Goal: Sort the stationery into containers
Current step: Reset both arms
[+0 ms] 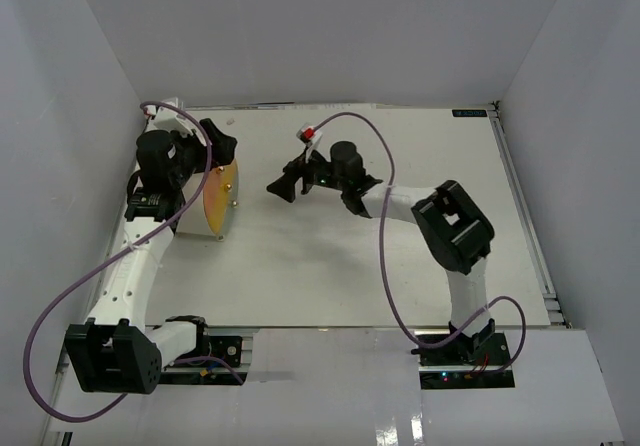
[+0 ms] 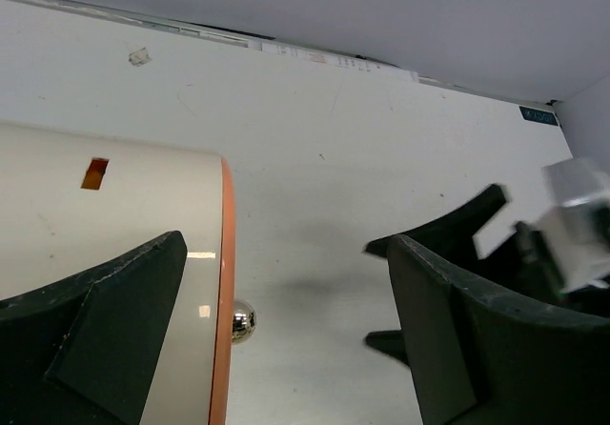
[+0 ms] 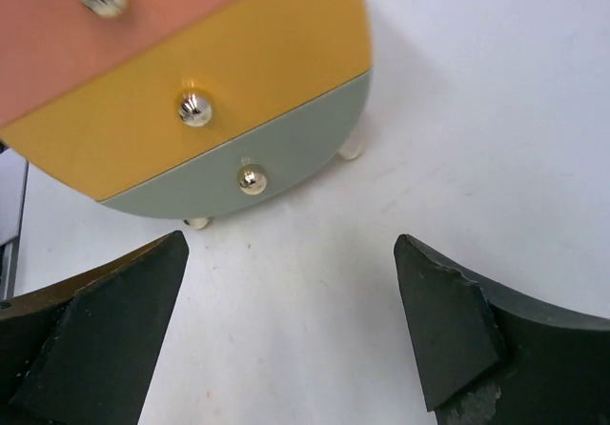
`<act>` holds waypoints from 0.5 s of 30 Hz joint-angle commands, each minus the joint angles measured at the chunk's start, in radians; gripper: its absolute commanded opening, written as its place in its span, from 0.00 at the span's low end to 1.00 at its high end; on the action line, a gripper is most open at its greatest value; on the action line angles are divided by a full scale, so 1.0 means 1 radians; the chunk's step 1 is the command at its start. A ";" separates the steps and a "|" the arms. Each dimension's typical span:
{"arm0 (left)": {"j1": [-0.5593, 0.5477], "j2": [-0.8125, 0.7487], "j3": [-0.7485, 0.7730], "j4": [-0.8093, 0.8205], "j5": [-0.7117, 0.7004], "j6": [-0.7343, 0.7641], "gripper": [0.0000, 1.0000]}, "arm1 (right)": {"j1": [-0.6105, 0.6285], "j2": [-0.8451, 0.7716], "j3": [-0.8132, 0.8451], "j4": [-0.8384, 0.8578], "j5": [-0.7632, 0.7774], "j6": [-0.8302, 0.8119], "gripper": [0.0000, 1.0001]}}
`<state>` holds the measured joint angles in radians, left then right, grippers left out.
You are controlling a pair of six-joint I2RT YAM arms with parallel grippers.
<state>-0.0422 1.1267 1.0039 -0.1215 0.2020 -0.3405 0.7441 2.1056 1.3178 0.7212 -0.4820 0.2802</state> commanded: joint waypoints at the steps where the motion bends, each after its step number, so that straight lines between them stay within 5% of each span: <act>1: 0.001 -0.036 0.054 -0.167 -0.055 0.006 0.98 | -0.073 -0.256 -0.119 -0.002 0.085 -0.091 0.95; 8: 0.001 -0.110 0.189 -0.270 -0.107 0.040 0.98 | -0.173 -0.680 -0.297 -0.337 0.304 -0.275 0.90; 15: 0.001 -0.197 0.308 -0.407 -0.144 0.087 0.98 | -0.183 -1.167 -0.456 -0.523 0.737 -0.368 0.90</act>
<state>-0.0418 0.9783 1.2583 -0.4351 0.0879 -0.2840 0.5606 1.1007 0.9119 0.3077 -0.0036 -0.0208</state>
